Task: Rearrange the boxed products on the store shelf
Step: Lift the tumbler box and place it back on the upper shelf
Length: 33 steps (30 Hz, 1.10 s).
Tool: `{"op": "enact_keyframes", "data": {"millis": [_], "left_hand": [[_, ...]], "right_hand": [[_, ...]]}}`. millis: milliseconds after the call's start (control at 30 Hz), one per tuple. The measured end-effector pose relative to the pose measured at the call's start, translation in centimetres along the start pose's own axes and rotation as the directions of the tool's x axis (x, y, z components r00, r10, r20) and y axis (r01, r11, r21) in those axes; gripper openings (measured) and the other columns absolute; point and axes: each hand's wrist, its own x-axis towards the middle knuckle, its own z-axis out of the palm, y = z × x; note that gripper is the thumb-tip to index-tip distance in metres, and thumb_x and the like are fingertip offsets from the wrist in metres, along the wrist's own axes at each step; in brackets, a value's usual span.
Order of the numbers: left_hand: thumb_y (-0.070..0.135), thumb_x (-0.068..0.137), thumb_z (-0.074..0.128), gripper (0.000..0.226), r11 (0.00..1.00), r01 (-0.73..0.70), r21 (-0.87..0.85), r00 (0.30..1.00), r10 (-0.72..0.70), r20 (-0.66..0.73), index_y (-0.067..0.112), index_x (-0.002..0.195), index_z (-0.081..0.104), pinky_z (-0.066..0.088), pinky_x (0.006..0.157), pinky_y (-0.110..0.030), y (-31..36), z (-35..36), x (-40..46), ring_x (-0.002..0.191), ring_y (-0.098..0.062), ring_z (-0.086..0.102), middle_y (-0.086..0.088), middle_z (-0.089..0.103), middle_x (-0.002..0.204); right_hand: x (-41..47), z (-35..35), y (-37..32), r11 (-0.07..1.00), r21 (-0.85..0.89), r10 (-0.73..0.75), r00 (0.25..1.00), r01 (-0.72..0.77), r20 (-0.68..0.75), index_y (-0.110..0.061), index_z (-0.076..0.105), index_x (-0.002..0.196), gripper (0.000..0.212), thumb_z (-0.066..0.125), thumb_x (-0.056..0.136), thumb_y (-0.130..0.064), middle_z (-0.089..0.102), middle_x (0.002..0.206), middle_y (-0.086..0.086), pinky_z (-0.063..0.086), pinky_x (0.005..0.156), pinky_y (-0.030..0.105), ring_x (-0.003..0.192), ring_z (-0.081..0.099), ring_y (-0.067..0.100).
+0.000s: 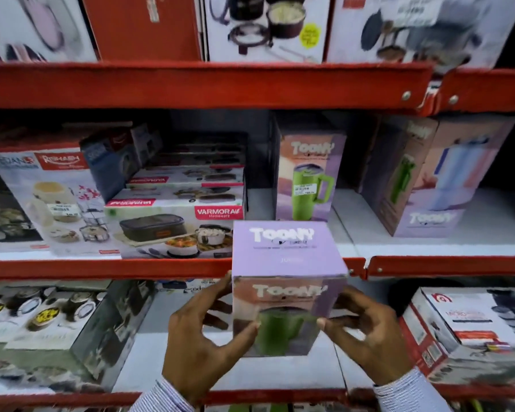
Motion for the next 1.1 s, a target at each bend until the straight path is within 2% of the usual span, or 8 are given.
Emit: {"op": "enact_keyframes", "data": {"millis": [133,267,500,633,700,800,1000,1100], "left_hand": [[0.046,0.066,0.083,0.068,0.99,-0.137,-0.025,0.99,0.135,-0.044,0.024,0.128,0.066,0.058,0.07,-0.017,4.8,0.8,4.3,0.083,-0.005,0.073,0.011,0.076,0.103],[0.034,0.071,0.082,0.064,0.978,-0.202,-0.055,0.977,0.198,-0.076,0.022,0.131,0.064,0.054,0.071,-0.009,7.9,2.8,8.5,0.082,-0.001,0.074,0.01,0.078,0.102],[0.037,0.082,0.075,0.062,0.988,-0.152,-0.023,0.988,0.151,-0.026,0.025,0.139,0.056,0.06,0.087,-0.021,6.8,6.8,12.9,0.091,0.008,0.07,0.016,0.076,0.112],[0.047,0.084,0.07,0.058,0.997,-0.073,0.007,0.996,0.073,0.046,0.026,0.136,0.056,0.06,0.091,-0.035,5.1,8.0,14.2,0.096,-0.002,0.072,0.011,0.077,0.111],[0.056,0.082,0.065,0.059,0.998,-0.061,0.022,0.996,0.059,0.061,0.027,0.133,0.056,0.061,0.091,-0.036,4.5,8.2,14.5,0.095,-0.004,0.074,0.011,0.078,0.106],[0.06,0.081,0.062,0.062,0.998,-0.051,0.035,0.997,0.048,0.06,0.026,0.133,0.057,0.059,0.094,-0.035,4.2,8.4,14.8,0.098,-0.004,0.073,0.011,0.078,0.109],[0.051,0.088,0.065,0.053,0.994,-0.067,0.081,0.995,0.061,0.076,0.021,0.131,0.058,0.059,0.091,-0.031,4.1,8.6,15.3,0.094,-0.005,0.072,0.01,0.078,0.104],[0.05,0.088,0.065,0.054,0.994,-0.062,0.087,0.995,0.054,0.085,0.019,0.133,0.058,0.054,0.086,-0.016,4.3,8.8,15.4,0.093,-0.004,0.07,0.01,0.077,0.107]], "right_hand": [[3.3,-2.8,-4.0,0.985,0.034,-0.166,0.983,0.169,-0.083,-0.023,0.073,0.105,0.04,0.076,0.067,-0.01,0.079,0.097,-0.007,0.059,0.07,0.022,0.087,0.074,0.012],[7.1,-4.4,-5.8,0.962,0.002,-0.268,0.948,0.272,-0.17,-0.03,0.072,0.106,0.038,0.072,0.072,-0.014,0.078,0.1,-0.005,0.058,0.074,0.023,0.091,0.073,0.014],[12.1,-4.8,-4.0,0.977,-0.109,-0.197,0.969,0.182,-0.149,-0.037,0.06,0.122,0.044,0.074,0.082,-0.025,0.065,0.114,-0.029,0.048,0.087,0.015,0.104,0.06,-0.015],[13.6,-4.4,-2.4,0.977,-0.184,-0.135,0.981,0.109,-0.139,-0.018,0.061,0.128,0.041,0.069,0.087,-0.021,0.066,0.116,-0.009,0.044,0.075,-0.002,0.107,0.063,0.011],[13.8,-4.2,-1.7,0.973,-0.206,-0.135,0.982,0.107,-0.128,-0.018,0.061,0.128,0.041,0.067,0.088,-0.024,0.069,0.119,-0.003,0.051,0.087,0.013,0.11,0.065,0.016],[14.0,-4.2,-1.5,0.975,-0.203,-0.123,0.983,0.094,-0.135,-0.019,0.059,0.13,0.043,0.067,0.089,-0.025,0.069,0.122,-0.002,0.051,0.096,0.03,0.111,0.064,0.014],[14.2,-4.3,-1.4,0.976,-0.204,-0.109,0.986,0.081,-0.13,-0.019,0.06,0.131,0.044,0.067,0.089,-0.025,0.071,0.119,-0.002,0.051,0.088,0.02,0.107,0.066,0.013],[14.2,-4.5,-1.4,0.977,-0.198,-0.102,0.985,0.073,-0.137,-0.021,0.06,0.13,0.042,0.067,0.089,-0.024,0.071,0.118,-0.002,0.052,0.085,0.015,0.105,0.067,0.013]]}}
